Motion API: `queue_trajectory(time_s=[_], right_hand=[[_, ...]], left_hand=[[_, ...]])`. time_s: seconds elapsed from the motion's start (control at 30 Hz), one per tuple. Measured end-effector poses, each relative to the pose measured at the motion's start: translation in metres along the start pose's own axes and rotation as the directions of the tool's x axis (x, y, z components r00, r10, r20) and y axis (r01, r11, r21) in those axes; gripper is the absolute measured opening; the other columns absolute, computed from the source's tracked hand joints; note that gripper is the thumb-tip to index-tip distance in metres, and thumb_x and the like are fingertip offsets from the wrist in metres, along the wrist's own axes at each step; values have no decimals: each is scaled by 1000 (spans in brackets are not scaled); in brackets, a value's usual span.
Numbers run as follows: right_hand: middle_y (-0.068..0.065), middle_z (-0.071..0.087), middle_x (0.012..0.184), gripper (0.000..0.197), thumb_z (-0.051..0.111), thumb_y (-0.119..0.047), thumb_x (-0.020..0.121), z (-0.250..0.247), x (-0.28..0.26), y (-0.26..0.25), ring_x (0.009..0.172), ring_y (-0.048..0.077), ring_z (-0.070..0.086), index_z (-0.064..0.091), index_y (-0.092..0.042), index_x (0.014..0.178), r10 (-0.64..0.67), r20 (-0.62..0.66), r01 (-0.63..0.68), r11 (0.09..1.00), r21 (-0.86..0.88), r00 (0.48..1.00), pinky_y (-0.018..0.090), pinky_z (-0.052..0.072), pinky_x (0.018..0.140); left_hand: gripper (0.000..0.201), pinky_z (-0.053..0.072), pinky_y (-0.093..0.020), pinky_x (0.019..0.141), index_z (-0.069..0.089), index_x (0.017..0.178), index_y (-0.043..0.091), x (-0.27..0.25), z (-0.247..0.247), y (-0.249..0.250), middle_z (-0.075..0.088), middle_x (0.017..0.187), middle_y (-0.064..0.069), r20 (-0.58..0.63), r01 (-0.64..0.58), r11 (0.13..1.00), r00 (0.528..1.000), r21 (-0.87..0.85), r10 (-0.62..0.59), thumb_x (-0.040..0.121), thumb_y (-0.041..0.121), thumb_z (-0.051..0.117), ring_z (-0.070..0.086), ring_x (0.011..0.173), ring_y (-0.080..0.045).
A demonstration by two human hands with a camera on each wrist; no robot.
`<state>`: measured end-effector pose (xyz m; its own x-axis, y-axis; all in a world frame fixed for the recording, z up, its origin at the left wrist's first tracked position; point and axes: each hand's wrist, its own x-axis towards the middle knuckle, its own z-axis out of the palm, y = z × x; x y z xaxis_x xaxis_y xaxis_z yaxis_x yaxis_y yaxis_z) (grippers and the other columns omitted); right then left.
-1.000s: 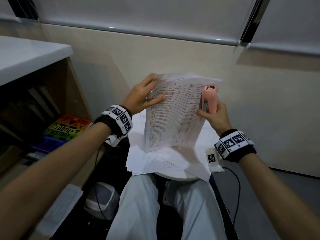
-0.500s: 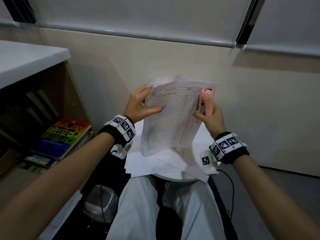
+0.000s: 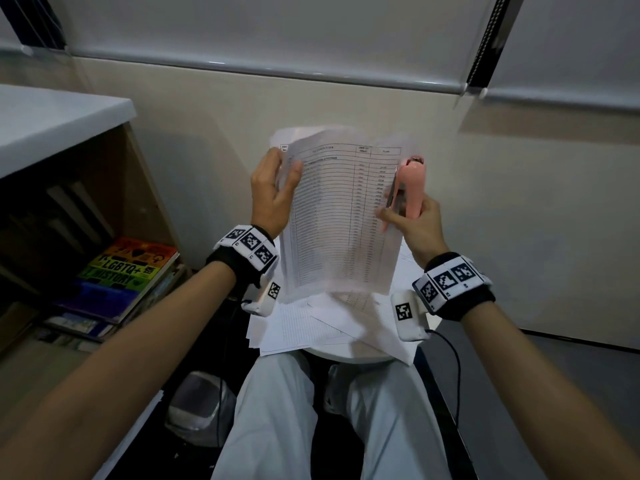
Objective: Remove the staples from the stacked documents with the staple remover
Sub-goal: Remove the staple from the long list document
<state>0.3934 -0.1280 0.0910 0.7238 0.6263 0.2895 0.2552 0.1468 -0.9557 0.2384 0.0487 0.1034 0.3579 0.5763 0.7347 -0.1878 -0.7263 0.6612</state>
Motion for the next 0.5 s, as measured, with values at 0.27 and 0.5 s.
queue_trajectory(time_s=[0.27, 0.5], right_hand=[[16, 66, 108, 55, 78, 3, 70, -11, -4, 14, 97, 23, 66, 53, 7, 120, 32, 67, -30, 999, -30, 997, 28, 57, 81], [12, 61, 76, 23, 76, 4, 72, -11, -13, 25, 74, 23, 58, 61, 4, 89, 104, -58, -105, 994, -12, 993, 39, 53, 76]], left_hand=[[51, 30, -27, 48, 45, 61, 6, -10, 1, -4, 40, 57, -6, 23, 306, 932, 951, -196, -308, 103, 32, 31, 38, 53, -18], [63, 49, -20, 73, 69, 101, 17, -57, -13, -28, 64, 94, 0, 201, 191, 959, 968, -208, -150, 82, 71, 43, 61, 85, -3]])
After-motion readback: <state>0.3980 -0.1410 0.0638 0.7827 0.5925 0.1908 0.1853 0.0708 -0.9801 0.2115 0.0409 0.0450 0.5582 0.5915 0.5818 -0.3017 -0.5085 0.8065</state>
